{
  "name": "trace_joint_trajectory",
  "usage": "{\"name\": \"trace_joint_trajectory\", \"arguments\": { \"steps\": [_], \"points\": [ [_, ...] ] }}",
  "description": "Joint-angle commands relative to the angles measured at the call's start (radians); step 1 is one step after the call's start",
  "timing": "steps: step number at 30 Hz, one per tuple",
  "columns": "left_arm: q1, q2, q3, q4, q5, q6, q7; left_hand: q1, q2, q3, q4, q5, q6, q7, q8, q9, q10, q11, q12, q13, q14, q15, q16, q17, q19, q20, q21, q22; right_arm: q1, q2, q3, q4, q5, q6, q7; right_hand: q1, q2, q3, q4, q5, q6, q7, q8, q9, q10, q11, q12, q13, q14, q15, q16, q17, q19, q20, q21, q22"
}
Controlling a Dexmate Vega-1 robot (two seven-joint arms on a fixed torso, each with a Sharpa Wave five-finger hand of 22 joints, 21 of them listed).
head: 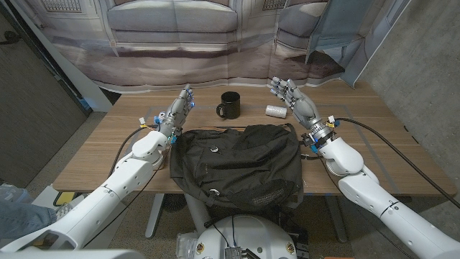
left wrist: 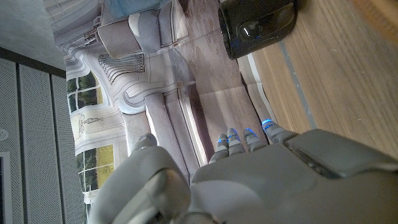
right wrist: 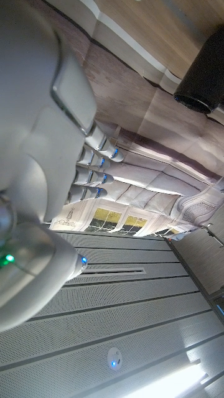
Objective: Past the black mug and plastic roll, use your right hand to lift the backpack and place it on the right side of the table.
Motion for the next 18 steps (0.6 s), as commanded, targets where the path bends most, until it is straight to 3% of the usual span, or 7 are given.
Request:
{"name": "trace_joint_trajectory", "arguments": {
  "steps": [1, 18],
  "points": [
    [-0.002, 0.000, 0.002, -0.008, 0.004, -0.001, 0.000, 0.008, 0.004, -0.007, 0.004, 0.007, 0.003, -0.001, 0.004, 0.001, 0.000, 0.002, 0.001, 0.006, 0.001, 0.006, 0.003, 0.003, -0.008, -0.020, -0.001, 0.005, -0.002, -0.007, -0.013, -0.022, -0.016, 0.018, 0.024, 0.016, -0.002, 0.002, -0.009, -0.003, 0.012, 0.000, -0.003, 0.004, 0.007, 0.001, 0.004, 0.002, 0.011, 0.001, -0.004, 0.004, 0.011, -0.033, 0.000, 0.005],
    [0.003, 0.003, 0.001, -0.026, 0.009, 0.003, 0.009, 0.010, 0.006, -0.012, 0.004, 0.007, 0.009, 0.001, 0.004, 0.002, 0.004, 0.002, 0.000, 0.006, 0.004, 0.007, 0.004, 0.003, -0.010, -0.018, -0.001, 0.005, -0.027, -0.020, -0.002, -0.061, -0.114, 0.045, -0.012, 0.020, 0.000, 0.001, -0.012, -0.003, 0.015, -0.001, -0.005, 0.004, 0.010, 0.001, 0.002, 0.002, 0.011, 0.002, -0.006, 0.004, 0.014, -0.032, -0.003, 0.005]
  ]
}}
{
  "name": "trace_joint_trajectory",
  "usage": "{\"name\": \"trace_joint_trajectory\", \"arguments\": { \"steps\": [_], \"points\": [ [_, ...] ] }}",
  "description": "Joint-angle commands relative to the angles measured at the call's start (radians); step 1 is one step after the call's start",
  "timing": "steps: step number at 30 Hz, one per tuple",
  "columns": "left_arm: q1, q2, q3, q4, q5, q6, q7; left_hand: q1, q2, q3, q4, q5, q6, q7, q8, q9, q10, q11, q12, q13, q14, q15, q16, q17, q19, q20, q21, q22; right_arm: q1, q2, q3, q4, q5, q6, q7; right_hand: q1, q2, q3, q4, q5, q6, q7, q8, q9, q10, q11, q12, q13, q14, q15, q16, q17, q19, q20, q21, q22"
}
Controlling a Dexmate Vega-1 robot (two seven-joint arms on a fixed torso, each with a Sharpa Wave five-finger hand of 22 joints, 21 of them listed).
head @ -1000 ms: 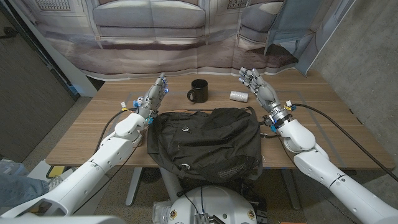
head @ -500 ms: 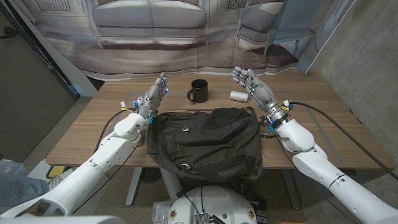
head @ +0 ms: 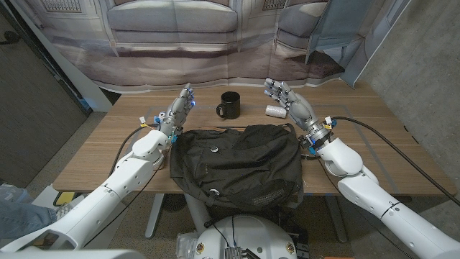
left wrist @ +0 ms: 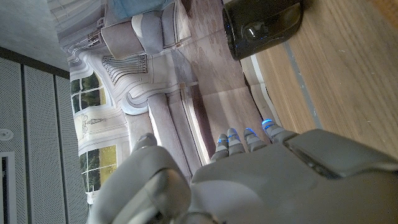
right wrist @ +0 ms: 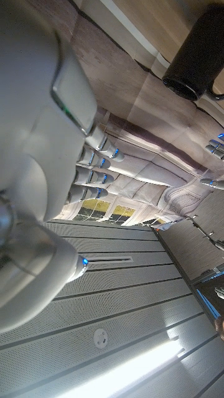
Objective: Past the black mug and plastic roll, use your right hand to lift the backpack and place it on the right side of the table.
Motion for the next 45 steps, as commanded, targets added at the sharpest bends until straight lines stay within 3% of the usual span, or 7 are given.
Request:
{"name": "trace_joint_trajectory", "arguments": {
  "steps": [1, 34, 45],
  "points": [
    [0.006, 0.004, 0.001, -0.018, 0.008, 0.004, 0.014, 0.006, 0.003, -0.006, 0.002, 0.007, 0.005, 0.004, 0.004, 0.002, 0.002, 0.000, 0.001, 0.006, 0.000, 0.002, 0.004, 0.003, -0.010, -0.018, -0.001, 0.005, -0.015, -0.006, 0.005, -0.022, -0.063, 0.027, -0.022, 0.009, 0.000, 0.000, -0.003, -0.003, 0.006, -0.003, -0.005, 0.004, 0.007, -0.002, 0.002, 0.002, 0.006, -0.003, -0.002, 0.004, 0.009, -0.037, -0.003, 0.005],
    [0.051, 0.027, -0.020, -0.058, -0.003, -0.011, 0.010, 0.009, 0.006, -0.015, 0.001, 0.008, 0.006, 0.008, 0.000, 0.002, 0.001, 0.005, -0.003, 0.006, 0.002, 0.005, 0.003, 0.003, -0.009, -0.014, -0.001, 0.005, -0.047, -0.013, 0.006, -0.072, -0.212, 0.044, -0.073, 0.014, 0.000, -0.003, -0.007, -0.004, 0.008, -0.004, -0.008, 0.004, 0.011, -0.005, -0.002, 0.002, 0.013, -0.005, -0.003, 0.004, 0.016, -0.036, -0.006, 0.005],
    [0.050, 0.012, -0.016, -0.044, -0.014, -0.022, -0.001, 0.011, 0.007, -0.017, 0.001, 0.008, 0.006, 0.009, -0.001, 0.002, 0.001, 0.003, -0.003, 0.006, 0.001, 0.004, 0.002, 0.003, -0.011, -0.014, -0.002, 0.005, -0.065, -0.016, 0.013, -0.100, -0.275, 0.037, -0.099, 0.016, 0.001, -0.004, -0.009, -0.003, 0.008, -0.006, -0.009, 0.004, 0.011, -0.007, -0.003, 0.002, 0.014, -0.004, -0.004, 0.004, 0.018, -0.035, -0.008, 0.005]
  ]
}}
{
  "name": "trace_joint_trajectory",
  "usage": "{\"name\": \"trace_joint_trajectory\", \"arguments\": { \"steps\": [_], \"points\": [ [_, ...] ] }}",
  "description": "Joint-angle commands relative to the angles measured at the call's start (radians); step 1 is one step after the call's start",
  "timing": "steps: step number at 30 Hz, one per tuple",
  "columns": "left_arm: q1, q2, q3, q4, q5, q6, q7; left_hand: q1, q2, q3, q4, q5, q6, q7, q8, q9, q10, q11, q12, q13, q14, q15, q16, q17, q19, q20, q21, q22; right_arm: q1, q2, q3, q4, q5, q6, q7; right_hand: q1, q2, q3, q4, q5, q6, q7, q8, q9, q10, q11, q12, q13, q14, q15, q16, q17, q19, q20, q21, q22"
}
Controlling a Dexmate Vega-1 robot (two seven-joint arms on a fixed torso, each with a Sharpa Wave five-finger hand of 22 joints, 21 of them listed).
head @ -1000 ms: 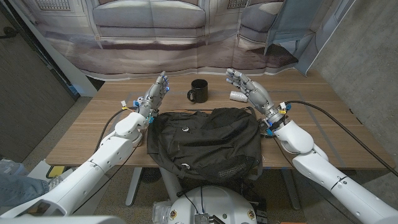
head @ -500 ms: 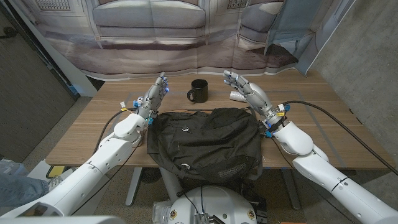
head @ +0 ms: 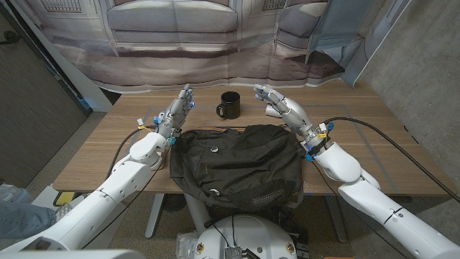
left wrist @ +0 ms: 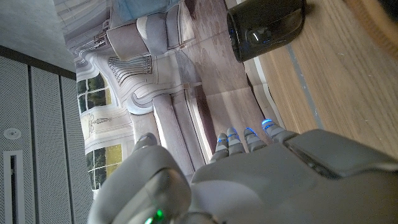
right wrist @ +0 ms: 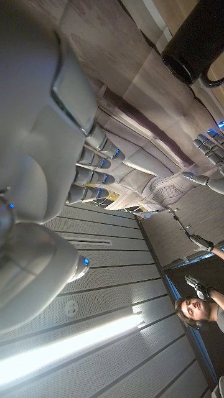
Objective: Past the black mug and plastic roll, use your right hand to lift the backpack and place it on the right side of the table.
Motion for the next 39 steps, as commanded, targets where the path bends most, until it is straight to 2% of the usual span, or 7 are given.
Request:
{"name": "trace_joint_trajectory", "arguments": {
  "steps": [1, 15, 23, 39],
  "points": [
    [0.000, -0.011, 0.006, 0.008, -0.002, -0.009, -0.007, 0.007, 0.003, -0.006, 0.004, 0.009, -0.001, 0.001, 0.000, 0.002, -0.004, -0.003, -0.003, 0.006, -0.002, 0.002, 0.002, 0.003, -0.011, -0.014, -0.002, 0.005, -0.018, -0.005, 0.008, -0.029, -0.069, -0.005, -0.027, 0.012, -0.003, 0.000, -0.005, 0.000, 0.004, -0.003, -0.001, 0.004, 0.006, -0.002, -0.003, 0.003, 0.008, 0.001, -0.004, 0.004, 0.007, -0.035, -0.001, 0.005],
    [0.005, -0.008, 0.009, -0.016, 0.012, -0.008, 0.008, 0.009, 0.004, -0.010, 0.004, 0.009, 0.001, 0.000, -0.001, 0.002, -0.003, -0.001, -0.004, 0.006, -0.002, 0.001, 0.002, 0.003, -0.012, -0.012, -0.002, 0.005, -0.039, -0.010, 0.031, -0.050, -0.160, 0.001, -0.066, 0.014, -0.004, -0.001, -0.006, 0.001, 0.002, -0.006, -0.003, 0.005, 0.008, -0.003, -0.005, 0.003, 0.009, -0.002, -0.005, 0.005, 0.009, -0.036, -0.003, 0.005],
    [-0.006, -0.012, 0.011, 0.004, -0.014, -0.016, -0.038, 0.010, 0.005, -0.012, 0.004, 0.009, 0.001, 0.000, -0.001, 0.002, -0.001, -0.002, -0.003, 0.006, 0.000, 0.001, 0.003, 0.003, -0.010, -0.013, -0.001, 0.005, -0.033, -0.004, 0.028, -0.050, -0.219, -0.004, -0.082, 0.016, -0.004, -0.002, -0.008, 0.002, 0.000, -0.008, -0.005, 0.005, 0.007, -0.004, -0.006, 0.003, 0.011, -0.005, -0.005, 0.005, 0.010, -0.036, -0.004, 0.005],
    [0.009, -0.006, 0.007, -0.001, -0.009, -0.020, -0.028, 0.012, 0.007, -0.015, 0.003, 0.010, 0.002, 0.001, -0.002, 0.002, -0.001, -0.005, -0.004, 0.006, 0.002, 0.000, 0.003, 0.003, -0.001, -0.011, 0.002, 0.005, -0.038, 0.005, 0.037, -0.071, -0.356, -0.011, -0.139, 0.021, 0.000, -0.002, -0.011, 0.004, 0.002, -0.011, -0.005, 0.005, 0.010, -0.008, -0.008, 0.003, 0.012, -0.006, -0.006, 0.005, 0.013, -0.036, -0.006, 0.005]
  ]
}}
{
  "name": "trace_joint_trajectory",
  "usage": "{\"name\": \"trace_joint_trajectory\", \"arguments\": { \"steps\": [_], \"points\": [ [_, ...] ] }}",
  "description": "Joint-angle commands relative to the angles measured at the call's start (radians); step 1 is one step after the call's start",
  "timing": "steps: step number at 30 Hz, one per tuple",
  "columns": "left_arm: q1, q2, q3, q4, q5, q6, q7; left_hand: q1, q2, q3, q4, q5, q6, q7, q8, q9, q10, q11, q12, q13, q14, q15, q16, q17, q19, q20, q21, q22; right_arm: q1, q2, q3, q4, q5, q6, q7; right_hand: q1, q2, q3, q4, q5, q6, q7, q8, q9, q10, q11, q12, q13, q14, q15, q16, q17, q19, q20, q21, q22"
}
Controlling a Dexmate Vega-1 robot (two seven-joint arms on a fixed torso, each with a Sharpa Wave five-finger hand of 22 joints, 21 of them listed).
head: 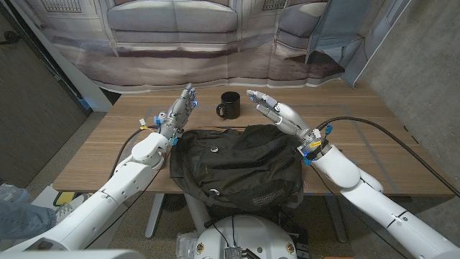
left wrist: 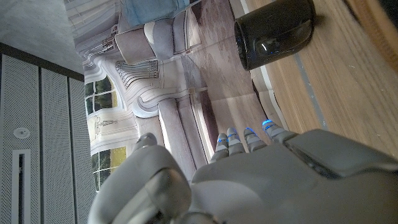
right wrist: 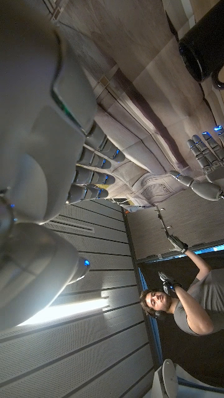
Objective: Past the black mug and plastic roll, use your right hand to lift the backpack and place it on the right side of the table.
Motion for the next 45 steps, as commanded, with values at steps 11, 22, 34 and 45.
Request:
{"name": "trace_joint_trajectory", "arguments": {
  "steps": [11, 22, 34, 45],
  "points": [
    [-0.002, -0.001, 0.006, 0.013, 0.000, -0.002, -0.013, 0.008, 0.002, -0.009, 0.003, 0.010, 0.002, 0.000, -0.002, 0.002, -0.001, -0.007, -0.001, 0.001, 0.008, -0.002, 0.005, 0.003, 0.010, -0.012, 0.005, 0.005, -0.003, -0.001, 0.005, -0.031, -0.179, -0.019, -0.072, 0.015, 0.005, 0.004, -0.009, 0.005, 0.003, -0.012, -0.006, 0.005, 0.006, -0.004, -0.002, 0.003, 0.009, -0.003, -0.006, 0.004, 0.011, -0.032, -0.003, 0.005],
    [-0.002, 0.000, 0.011, 0.005, 0.001, 0.006, -0.011, 0.010, 0.004, -0.012, 0.003, 0.011, 0.005, 0.000, -0.001, 0.002, 0.005, -0.005, 0.001, 0.001, 0.012, -0.002, 0.006, 0.003, 0.013, -0.009, 0.005, 0.005, -0.003, -0.003, 0.013, -0.027, -0.263, 0.014, -0.119, 0.025, 0.004, 0.005, -0.016, 0.008, 0.007, -0.018, -0.005, 0.005, 0.014, -0.006, -0.001, 0.003, 0.015, -0.009, -0.005, 0.004, 0.017, -0.034, -0.003, 0.004],
    [0.024, 0.017, 0.001, -0.030, 0.001, 0.025, 0.014, 0.012, 0.006, -0.015, 0.002, 0.011, 0.012, -0.002, 0.000, 0.002, 0.008, -0.008, 0.002, 0.001, 0.016, -0.004, 0.006, 0.004, 0.017, 0.002, 0.006, 0.005, -0.002, -0.015, 0.015, -0.041, -0.333, -0.004, -0.145, 0.040, 0.000, 0.005, -0.026, 0.013, 0.014, -0.023, -0.002, 0.005, 0.017, -0.020, -0.002, 0.003, 0.025, -0.012, -0.003, 0.003, 0.030, -0.037, -0.001, 0.004],
    [0.042, 0.023, -0.008, -0.047, -0.002, 0.029, 0.027, 0.014, 0.007, -0.018, 0.002, 0.011, 0.011, -0.006, 0.000, 0.002, 0.008, -0.013, 0.001, 0.001, 0.016, -0.008, 0.005, 0.004, 0.016, 0.004, 0.004, 0.005, -0.001, -0.032, 0.012, -0.065, -0.406, -0.031, -0.172, 0.070, -0.004, 0.005, -0.048, 0.025, 0.010, -0.099, -0.006, 0.006, 0.003, -0.072, -0.014, 0.003, 0.077, 0.047, 0.004, 0.002, 0.078, 0.045, 0.006, 0.004]
  ]
}}
